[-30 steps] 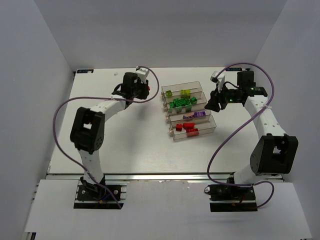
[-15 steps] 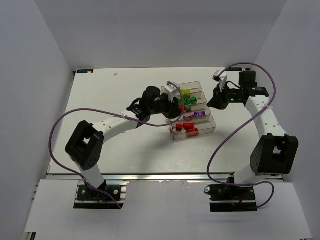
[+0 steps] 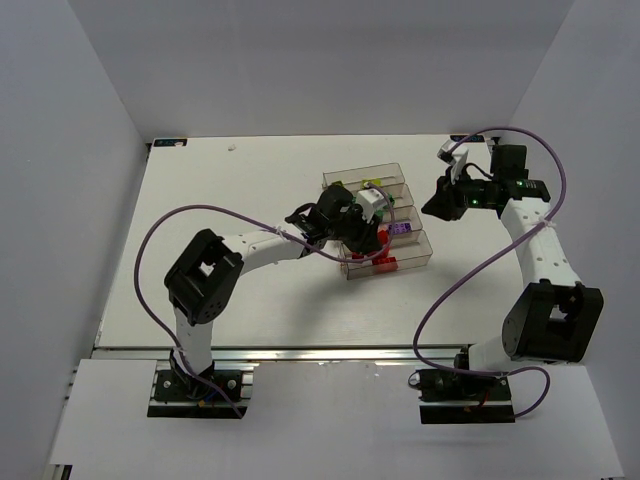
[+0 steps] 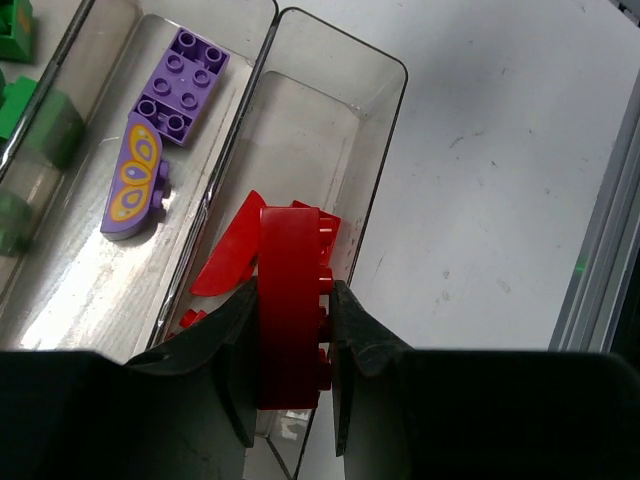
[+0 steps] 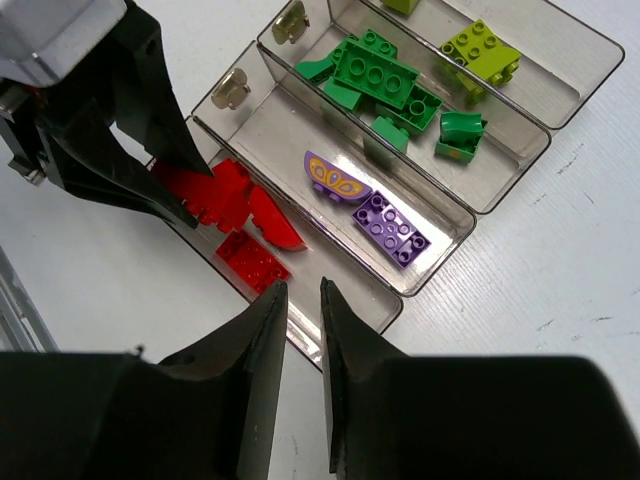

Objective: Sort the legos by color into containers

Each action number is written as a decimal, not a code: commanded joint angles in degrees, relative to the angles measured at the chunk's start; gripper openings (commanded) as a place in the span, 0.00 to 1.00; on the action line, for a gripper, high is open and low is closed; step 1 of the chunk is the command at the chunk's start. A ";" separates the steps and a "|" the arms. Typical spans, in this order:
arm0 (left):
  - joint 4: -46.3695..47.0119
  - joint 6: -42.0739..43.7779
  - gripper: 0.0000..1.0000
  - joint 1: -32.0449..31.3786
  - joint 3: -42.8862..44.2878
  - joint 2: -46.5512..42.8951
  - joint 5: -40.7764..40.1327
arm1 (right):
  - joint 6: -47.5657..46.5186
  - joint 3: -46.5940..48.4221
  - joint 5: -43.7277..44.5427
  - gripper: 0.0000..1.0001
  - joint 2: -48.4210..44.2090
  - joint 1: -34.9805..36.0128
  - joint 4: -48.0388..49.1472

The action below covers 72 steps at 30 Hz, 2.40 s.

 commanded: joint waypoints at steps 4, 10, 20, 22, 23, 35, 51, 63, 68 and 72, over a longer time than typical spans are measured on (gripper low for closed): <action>-1.41 1.43 0.43 -1.57 2.85 -0.55 -2.92 | 0.46 -0.96 -1.09 0.28 -1.81 -0.45 0.49; -2.99 1.87 0.60 -2.27 2.23 -1.25 -5.03 | 0.55 -0.52 -1.00 0.31 -1.37 -0.62 0.49; -4.31 0.47 0.37 -2.01 3.11 -5.91 -10.74 | 0.28 0.18 0.40 0.89 -1.28 -0.62 -0.22; -4.57 -1.55 0.21 -1.66 3.02 -7.49 -13.55 | 0.63 0.62 2.58 0.89 -1.63 -0.71 0.57; -4.66 -2.34 0.09 -1.57 2.41 -9.41 -14.77 | 3.07 0.54 3.64 0.89 -2.07 -0.80 1.97; -2.81 -12.80 0.98 3.35 -9.80 -29.19 -28.05 | 17.32 -2.98 14.03 0.89 -6.47 -2.11 17.53; -8.52 -17.02 0.98 10.56 -19.04 -44.76 -31.83 | 35.08 -5.79 23.94 0.89 -10.86 -2.03 18.77; -7.74 -21.86 0.98 10.56 -20.71 -46.78 -30.87 | 35.53 -7.29 25.01 0.89 -12.18 -2.12 18.06; -8.61 -22.39 0.98 10.56 -21.32 -48.71 -31.31 | 37.02 -7.81 23.96 0.89 -12.44 -2.12 18.42; -9.05 -23.18 0.98 10.56 -21.94 -49.77 -31.22 | 37.46 -9.91 26.31 0.89 -13.50 -2.12 19.55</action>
